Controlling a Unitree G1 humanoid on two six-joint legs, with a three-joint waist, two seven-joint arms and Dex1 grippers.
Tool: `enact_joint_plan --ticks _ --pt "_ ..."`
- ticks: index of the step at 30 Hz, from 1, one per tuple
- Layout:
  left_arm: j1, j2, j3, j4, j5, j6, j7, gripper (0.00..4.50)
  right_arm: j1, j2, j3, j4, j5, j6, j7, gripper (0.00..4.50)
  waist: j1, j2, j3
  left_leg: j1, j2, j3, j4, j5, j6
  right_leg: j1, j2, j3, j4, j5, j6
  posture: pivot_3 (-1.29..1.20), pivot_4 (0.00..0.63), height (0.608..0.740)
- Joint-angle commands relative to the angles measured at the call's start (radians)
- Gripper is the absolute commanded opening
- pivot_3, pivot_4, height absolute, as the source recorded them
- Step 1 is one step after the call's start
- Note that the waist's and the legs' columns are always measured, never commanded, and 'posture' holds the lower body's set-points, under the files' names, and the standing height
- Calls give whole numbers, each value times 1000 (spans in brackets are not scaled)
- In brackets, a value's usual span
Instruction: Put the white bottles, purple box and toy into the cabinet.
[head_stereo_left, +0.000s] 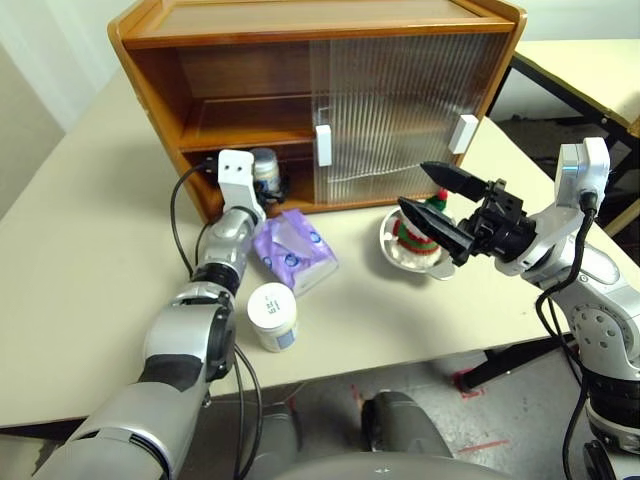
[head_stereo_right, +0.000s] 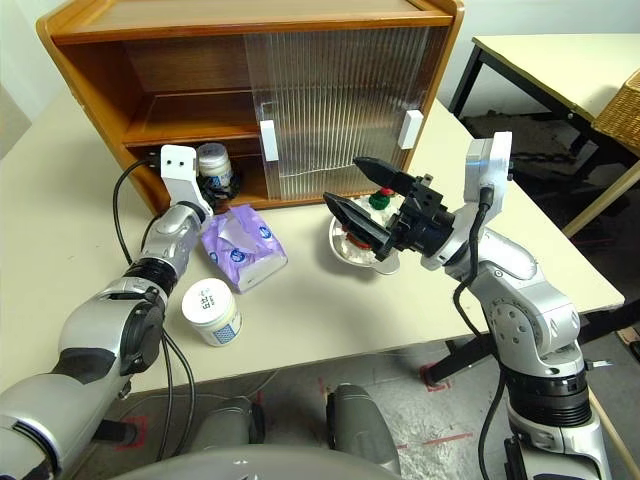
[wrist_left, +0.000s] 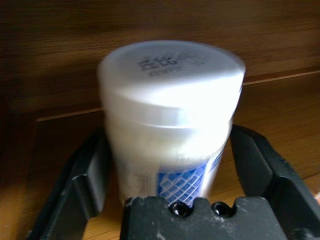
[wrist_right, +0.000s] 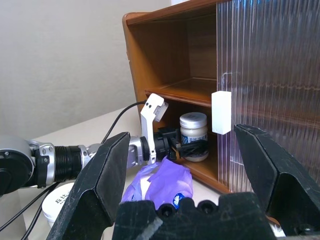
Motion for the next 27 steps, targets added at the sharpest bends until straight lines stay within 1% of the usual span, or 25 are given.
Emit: enact_joint_plan --ticks 1,10,15,20,27 --pt "2 -1 16 -7 -18 5 -24 4486 -9 -7 -2 -4 4 2 6 4500 0 0 0 0 0 0 0 0 0 0 0 0 0 0 0 -117 0 740" --pt "24 5 41 -65 -55 15 -94 4486 -28 -2 12 18 -2 0 26 4500 4 -1 0 1 0 0 2 0 0 0 0 0 3 0 0 -95 0 740" --pt "57 12 33 -146 -58 32 -131 4486 -41 -4 10 32 -1 0 40 4500 5 -1 0 1 0 0 3 0 0 0 0 1 5 0 0 -78 0 740" --pt "124 16 17 -253 -58 60 -158 4486 -47 -2 13 40 -4 0 50 4500 6 -1 -1 1 0 0 3 0 0 0 0 1 5 0 0 -72 0 740" --pt "275 36 5 -494 -76 164 -177 4486 -49 0 15 46 -4 -2 59 4500 7 -1 -1 2 0 1 3 0 0 0 0 2 5 0 0 -60 0 740"
